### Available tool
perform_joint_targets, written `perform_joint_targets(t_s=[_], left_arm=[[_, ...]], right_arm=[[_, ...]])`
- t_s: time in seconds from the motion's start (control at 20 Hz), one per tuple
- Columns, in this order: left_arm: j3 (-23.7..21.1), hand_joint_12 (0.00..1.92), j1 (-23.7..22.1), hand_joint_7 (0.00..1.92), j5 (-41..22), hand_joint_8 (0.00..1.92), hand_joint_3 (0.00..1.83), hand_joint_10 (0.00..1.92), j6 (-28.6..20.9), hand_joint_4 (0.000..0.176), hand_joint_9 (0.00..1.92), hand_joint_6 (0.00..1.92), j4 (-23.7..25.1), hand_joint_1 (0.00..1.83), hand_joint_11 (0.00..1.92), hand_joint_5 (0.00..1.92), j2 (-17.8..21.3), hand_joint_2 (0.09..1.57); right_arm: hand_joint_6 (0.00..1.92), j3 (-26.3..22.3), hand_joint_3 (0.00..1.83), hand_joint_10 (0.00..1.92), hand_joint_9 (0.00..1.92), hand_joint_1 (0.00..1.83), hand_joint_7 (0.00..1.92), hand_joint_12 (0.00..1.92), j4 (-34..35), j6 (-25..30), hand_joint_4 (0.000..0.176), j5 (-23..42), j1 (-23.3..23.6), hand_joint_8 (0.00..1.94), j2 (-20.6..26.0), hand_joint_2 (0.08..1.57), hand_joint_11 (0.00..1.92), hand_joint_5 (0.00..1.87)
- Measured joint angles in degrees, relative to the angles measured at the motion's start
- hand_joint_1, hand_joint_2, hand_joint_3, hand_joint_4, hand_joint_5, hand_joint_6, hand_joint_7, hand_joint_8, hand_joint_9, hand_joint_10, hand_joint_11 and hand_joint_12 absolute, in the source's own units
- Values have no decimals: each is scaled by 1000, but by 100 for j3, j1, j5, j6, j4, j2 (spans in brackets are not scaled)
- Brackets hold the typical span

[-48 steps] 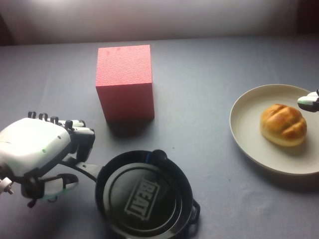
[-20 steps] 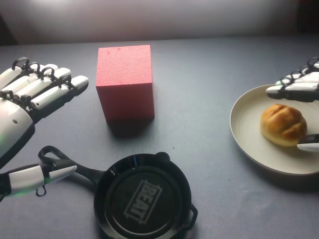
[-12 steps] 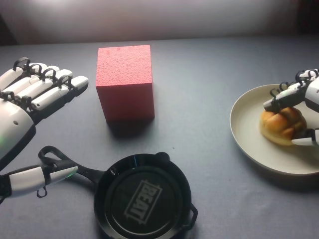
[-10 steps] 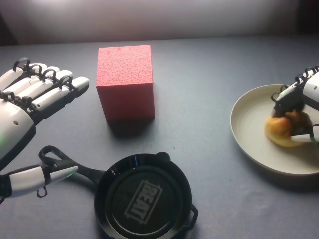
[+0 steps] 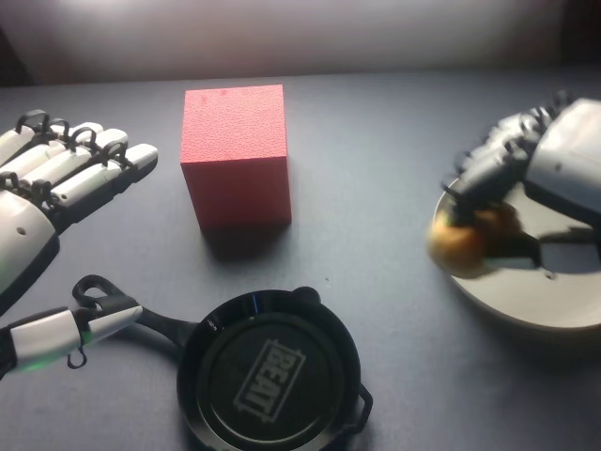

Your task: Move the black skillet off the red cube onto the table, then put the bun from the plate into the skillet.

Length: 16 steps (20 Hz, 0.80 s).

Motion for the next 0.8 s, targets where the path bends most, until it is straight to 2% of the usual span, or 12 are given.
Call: perform_joint_targets(t_s=[0.1,0.15,0.2,0.25,0.3,0.4,0.45,0.5,0.6,0.65,0.7,0.8], left_arm=[[0,350,44,166,-31,0,3,1,-2,43,117,3,-92,614,0,197,48,1104],[0,453,83,184,-61,2,2,4,2,31,143,4,-94,522,0,228,111,1119],[0,637,118,206,-138,3,11,6,35,31,170,4,-146,409,0,255,153,1219],[-7,715,146,240,-225,5,18,8,66,24,195,3,-260,255,0,272,177,1332],[-7,729,173,239,-289,2,25,4,81,15,194,2,-361,150,0,266,184,1385],[-4,746,212,230,-328,1,20,6,103,0,212,0,-525,119,0,255,186,1463],[0,732,225,250,-328,5,6,9,103,0,229,3,-566,115,0,267,186,1450],[15,730,225,251,-321,3,5,7,103,0,232,3,-577,130,0,271,186,1457],[44,936,232,337,-323,9,0,18,103,0,316,7,-667,171,0,340,186,1401],[52,972,254,349,-332,6,0,16,103,0,326,5,-721,160,0,350,186,1394],[55,968,297,344,-350,2,0,8,103,15,315,3,-831,180,0,352,186,1400],[68,921,313,316,-343,0,4,0,107,37,274,0,-931,188,0,333,184,1415]], right_arm=[[730,-48,0,1270,886,1375,897,1226,-516,256,0,348,313,1239,-129,1130,808,976],[596,-50,0,1194,944,1289,943,1390,-734,356,0,407,415,1283,-243,1115,876,1067],[655,-55,3,1214,964,1362,886,1351,-1040,514,0,411,507,1203,-376,1110,865,1037],[654,-66,0,1168,1024,1288,929,1393,-1384,616,0,385,608,1286,-531,1116,968,1045],[839,-72,6,1289,1019,1247,846,1507,-1585,697,0,380,675,1468,-658,1179,1008,895],[894,-94,0,1336,989,1351,846,1509,-1808,750,0,361,837,1297,-898,1162,1014,827],[876,-94,1,1379,961,1369,817,1520,-1832,769,0,345,911,1320,-1021,1165,988,818],[1144,-92,6,1342,913,1362,768,1546,-1873,774,0,306,973,1254,-1126,1173,998,795],[1299,-68,2,1670,996,1222,764,1772,-1950,780,0,155,1023,1401,-1357,1229,1101,742],[1334,-50,3,1693,1011,1212,745,1784,-1956,789,0,70,1023,1437,-1478,1242,1129,718],[1279,-20,0,1573,1018,1222,787,1710,-1978,789,0,-52,1023,1370,-1620,1223,1099,757],[855,31,0,1327,941,1245,838,1554,-1978,791,0,-236,1023,1463,-1805,1179,926,917]])
